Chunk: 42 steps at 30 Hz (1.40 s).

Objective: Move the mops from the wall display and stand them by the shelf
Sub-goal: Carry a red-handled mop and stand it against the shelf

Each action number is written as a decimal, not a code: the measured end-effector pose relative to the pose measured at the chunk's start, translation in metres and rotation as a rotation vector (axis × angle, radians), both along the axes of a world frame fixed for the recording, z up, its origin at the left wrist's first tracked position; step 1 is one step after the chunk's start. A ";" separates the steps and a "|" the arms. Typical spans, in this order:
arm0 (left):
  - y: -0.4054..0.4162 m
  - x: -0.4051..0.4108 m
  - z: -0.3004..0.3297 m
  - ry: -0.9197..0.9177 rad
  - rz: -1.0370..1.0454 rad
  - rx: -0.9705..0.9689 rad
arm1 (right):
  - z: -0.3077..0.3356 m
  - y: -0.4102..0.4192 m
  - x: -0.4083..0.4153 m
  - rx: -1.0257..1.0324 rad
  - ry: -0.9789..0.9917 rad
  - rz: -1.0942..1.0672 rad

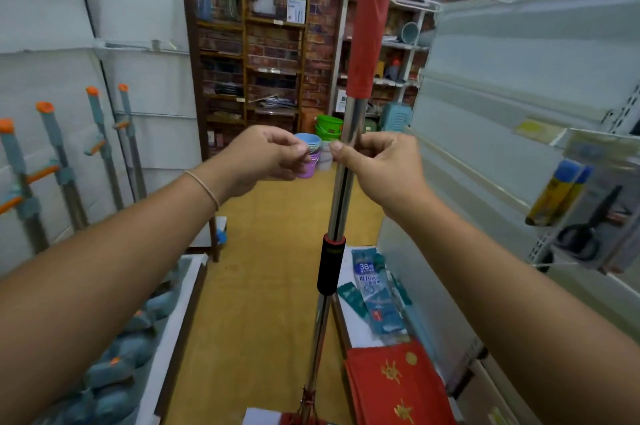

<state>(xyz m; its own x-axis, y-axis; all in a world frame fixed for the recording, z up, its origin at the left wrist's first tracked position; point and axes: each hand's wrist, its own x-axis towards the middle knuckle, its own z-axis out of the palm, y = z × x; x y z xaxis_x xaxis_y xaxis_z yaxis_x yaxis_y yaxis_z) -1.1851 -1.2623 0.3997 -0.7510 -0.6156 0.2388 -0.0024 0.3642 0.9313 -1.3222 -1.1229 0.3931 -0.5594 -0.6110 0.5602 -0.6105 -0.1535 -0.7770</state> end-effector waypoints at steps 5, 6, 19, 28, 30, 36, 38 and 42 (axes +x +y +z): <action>-0.043 -0.044 0.025 0.119 -0.008 -0.057 | -0.011 -0.060 -0.035 0.031 -0.008 0.008; -0.052 -0.054 0.032 0.134 -0.033 -0.074 | -0.015 -0.073 -0.042 0.034 -0.016 0.011; -0.187 -0.196 0.057 0.169 -0.161 -0.007 | -0.024 -0.234 -0.155 0.099 -0.071 0.108; -0.285 -0.265 0.052 0.248 -0.099 -0.026 | 0.011 -0.306 -0.229 0.318 -0.005 0.175; -0.312 -0.279 0.046 0.258 -0.085 -0.031 | 0.031 -0.318 -0.254 0.285 -0.043 0.097; -0.382 -0.328 0.049 0.296 -0.123 -0.024 | 0.089 -0.382 -0.294 0.031 0.026 -0.078; -0.403 -0.347 0.057 0.300 -0.158 -0.021 | 0.104 -0.409 -0.297 0.001 0.041 -0.081; -0.443 -0.385 0.073 0.315 -0.218 -0.027 | 0.126 -0.452 -0.304 -0.004 0.104 -0.166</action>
<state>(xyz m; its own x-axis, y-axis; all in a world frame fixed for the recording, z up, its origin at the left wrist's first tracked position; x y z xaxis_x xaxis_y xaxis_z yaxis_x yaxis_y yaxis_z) -1.5697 -1.7055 0.4727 -0.7509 -0.4394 0.4930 0.3629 0.3491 0.8640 -1.6259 -1.5747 0.5193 -0.5912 -0.5130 0.6223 -0.7047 -0.0466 -0.7079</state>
